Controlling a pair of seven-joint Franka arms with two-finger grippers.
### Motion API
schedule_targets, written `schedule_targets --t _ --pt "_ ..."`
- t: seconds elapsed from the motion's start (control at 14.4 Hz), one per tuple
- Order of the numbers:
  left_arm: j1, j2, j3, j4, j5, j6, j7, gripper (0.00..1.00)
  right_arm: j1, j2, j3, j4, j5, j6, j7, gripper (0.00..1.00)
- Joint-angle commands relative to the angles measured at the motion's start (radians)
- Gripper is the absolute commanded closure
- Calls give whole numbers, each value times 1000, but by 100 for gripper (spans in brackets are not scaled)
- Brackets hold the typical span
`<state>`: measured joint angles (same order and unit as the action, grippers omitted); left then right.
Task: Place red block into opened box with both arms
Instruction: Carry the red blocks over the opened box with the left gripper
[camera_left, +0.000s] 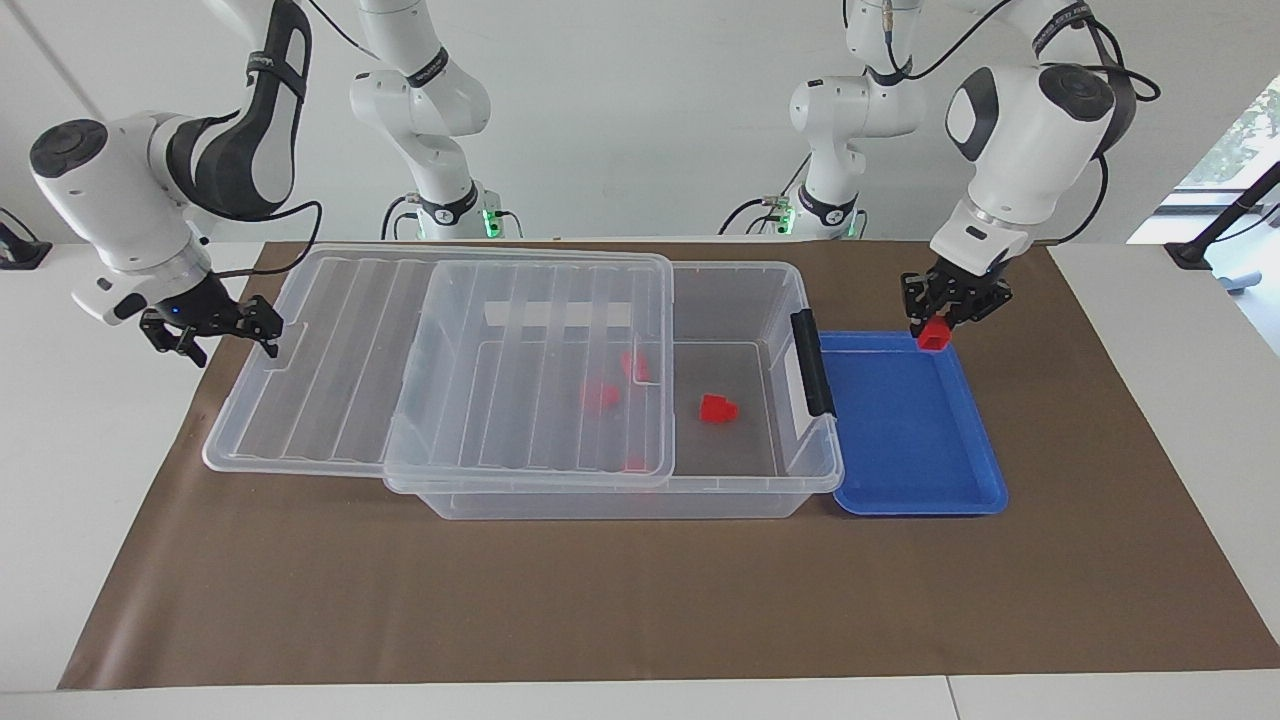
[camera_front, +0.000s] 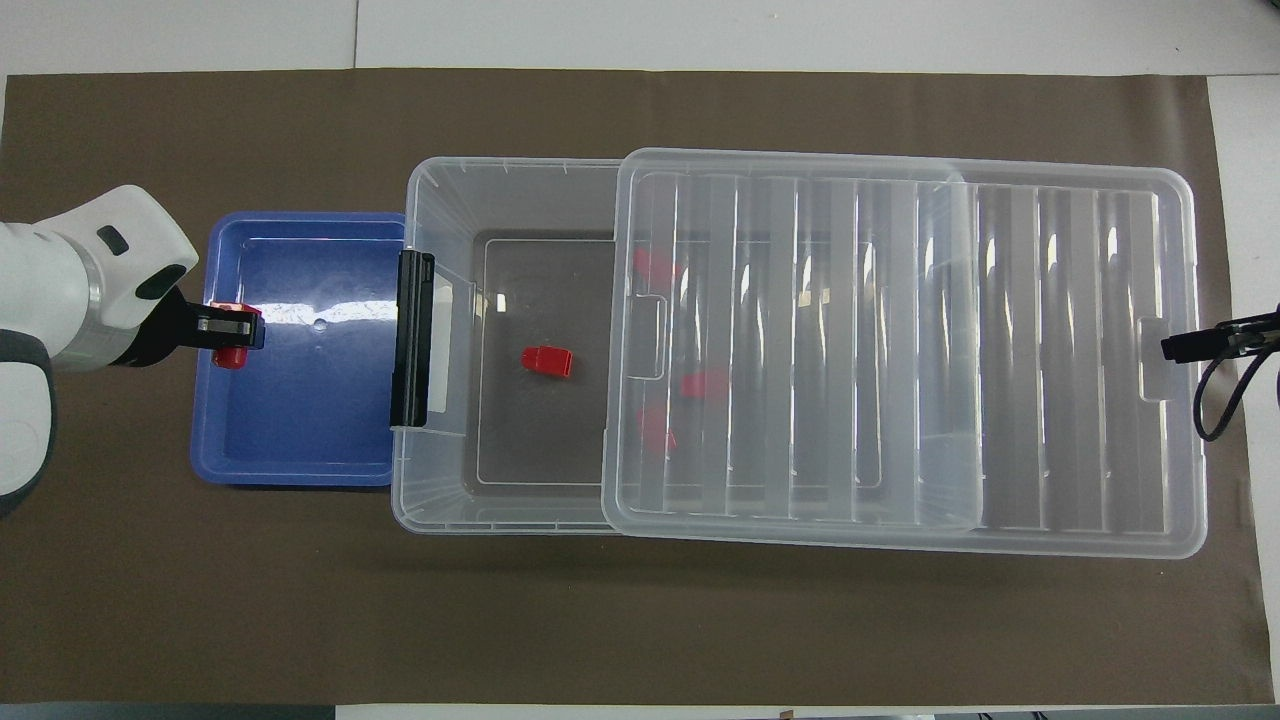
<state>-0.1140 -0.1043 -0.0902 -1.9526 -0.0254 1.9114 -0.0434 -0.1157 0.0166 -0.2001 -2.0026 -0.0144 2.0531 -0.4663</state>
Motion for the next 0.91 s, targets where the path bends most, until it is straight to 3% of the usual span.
schedule_targets --t 0.0,0.49,0.84 --pt "-76 6 -49 15 18 -28 -162 100 -13 2 1 -7 -4 22 -34 0" --pt "-309 35 -59 -18 18 55 -387 100 -13 5 -12 -5 -4 21 -60 0" --pt "-340 106 -62 -129 16 250 -443 100 -13 5 -13 4 -2 15 -61 0"
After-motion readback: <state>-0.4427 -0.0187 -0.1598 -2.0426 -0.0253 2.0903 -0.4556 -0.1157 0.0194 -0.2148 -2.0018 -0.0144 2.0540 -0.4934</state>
